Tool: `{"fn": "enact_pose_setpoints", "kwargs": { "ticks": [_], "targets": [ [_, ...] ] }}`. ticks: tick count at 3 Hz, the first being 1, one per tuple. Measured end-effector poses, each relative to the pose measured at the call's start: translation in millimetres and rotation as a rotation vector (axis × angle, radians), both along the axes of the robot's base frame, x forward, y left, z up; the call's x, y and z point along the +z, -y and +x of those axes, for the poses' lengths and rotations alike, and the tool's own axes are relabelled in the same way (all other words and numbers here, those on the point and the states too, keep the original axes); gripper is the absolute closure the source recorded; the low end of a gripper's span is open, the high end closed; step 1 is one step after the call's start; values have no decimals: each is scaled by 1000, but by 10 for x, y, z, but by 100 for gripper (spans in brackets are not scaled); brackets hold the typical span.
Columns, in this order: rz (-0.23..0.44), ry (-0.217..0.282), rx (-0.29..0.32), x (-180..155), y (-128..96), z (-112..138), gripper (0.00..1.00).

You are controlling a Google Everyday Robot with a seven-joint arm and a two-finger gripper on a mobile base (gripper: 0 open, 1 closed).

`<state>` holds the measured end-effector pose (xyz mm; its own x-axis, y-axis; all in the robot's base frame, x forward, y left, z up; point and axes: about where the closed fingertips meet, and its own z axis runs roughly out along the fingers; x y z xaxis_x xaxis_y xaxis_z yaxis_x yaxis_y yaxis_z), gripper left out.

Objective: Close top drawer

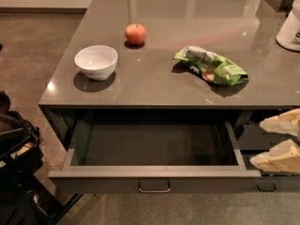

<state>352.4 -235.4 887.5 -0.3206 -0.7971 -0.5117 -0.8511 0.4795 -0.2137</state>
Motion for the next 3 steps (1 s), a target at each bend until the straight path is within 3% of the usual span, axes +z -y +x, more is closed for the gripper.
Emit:
{"fn": "enact_pose_setpoints", "kwargs": {
  "ticks": [2, 3],
  "targets": [
    [5, 2, 2, -43, -13, -16, 88],
    [99, -2, -5, -570, -58, -71, 100]
  ]
}}
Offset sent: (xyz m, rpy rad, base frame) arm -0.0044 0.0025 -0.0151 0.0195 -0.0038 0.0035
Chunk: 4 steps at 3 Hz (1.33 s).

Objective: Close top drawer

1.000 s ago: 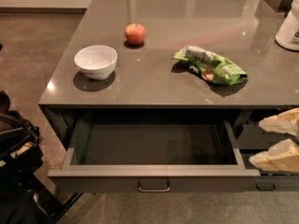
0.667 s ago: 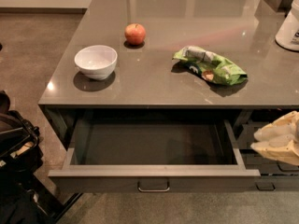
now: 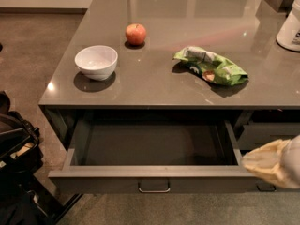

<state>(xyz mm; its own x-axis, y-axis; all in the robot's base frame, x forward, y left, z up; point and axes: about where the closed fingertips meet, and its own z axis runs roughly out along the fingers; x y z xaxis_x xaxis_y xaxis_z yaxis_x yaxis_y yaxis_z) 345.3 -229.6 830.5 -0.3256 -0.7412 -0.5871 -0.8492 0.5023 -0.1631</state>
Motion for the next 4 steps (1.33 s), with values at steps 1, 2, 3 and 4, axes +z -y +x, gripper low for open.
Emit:
{"fn": "enact_pose_setpoints", "kwargs": {
  "ticks": [1, 2, 3, 4],
  "targets": [
    [143, 0, -44, -758, -163, 30, 100],
    [229, 17, -103, -1313, -341, 161, 100],
    [227, 30, -127, -1587, -485, 277, 100],
    [230, -12, -115, -1873, -825, 242, 100]
  ]
}}
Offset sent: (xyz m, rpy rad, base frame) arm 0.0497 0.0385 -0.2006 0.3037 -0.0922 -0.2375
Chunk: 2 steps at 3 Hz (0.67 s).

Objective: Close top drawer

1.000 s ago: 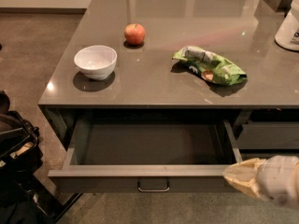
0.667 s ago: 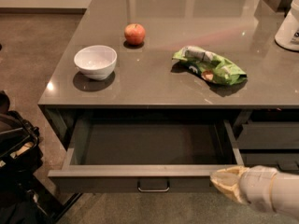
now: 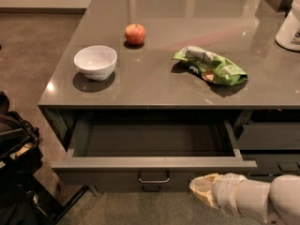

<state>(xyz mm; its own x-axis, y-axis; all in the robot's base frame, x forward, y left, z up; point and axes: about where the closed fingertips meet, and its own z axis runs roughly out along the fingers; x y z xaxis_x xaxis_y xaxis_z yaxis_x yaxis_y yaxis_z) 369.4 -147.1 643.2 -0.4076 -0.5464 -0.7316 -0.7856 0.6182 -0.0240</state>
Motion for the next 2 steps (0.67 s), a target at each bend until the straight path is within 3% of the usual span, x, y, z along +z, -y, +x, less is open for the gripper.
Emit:
{"fn": "enact_pose_setpoints", "kwargs": {
  "ticks": [1, 2],
  "targets": [
    [-73, 45, -27, -179, -114, 319, 100],
    [-91, 61, -33, -190, -127, 380, 100]
  ]
}}
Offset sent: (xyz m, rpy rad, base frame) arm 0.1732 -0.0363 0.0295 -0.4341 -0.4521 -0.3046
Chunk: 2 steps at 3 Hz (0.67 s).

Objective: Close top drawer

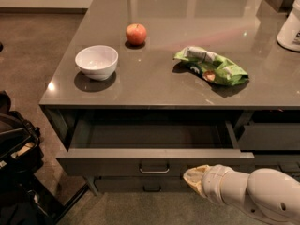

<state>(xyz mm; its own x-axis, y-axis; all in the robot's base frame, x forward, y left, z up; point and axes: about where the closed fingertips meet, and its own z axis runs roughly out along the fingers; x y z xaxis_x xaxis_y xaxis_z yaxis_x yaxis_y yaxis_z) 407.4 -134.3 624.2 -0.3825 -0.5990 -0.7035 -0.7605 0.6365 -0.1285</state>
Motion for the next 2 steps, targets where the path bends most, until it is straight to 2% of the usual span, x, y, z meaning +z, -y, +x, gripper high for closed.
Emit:
{"fn": "enact_pose_setpoints", "kwargs": {
  "ticks": [2],
  "targets": [
    [-88, 129, -49, 217, 115, 378, 100]
  ]
}}
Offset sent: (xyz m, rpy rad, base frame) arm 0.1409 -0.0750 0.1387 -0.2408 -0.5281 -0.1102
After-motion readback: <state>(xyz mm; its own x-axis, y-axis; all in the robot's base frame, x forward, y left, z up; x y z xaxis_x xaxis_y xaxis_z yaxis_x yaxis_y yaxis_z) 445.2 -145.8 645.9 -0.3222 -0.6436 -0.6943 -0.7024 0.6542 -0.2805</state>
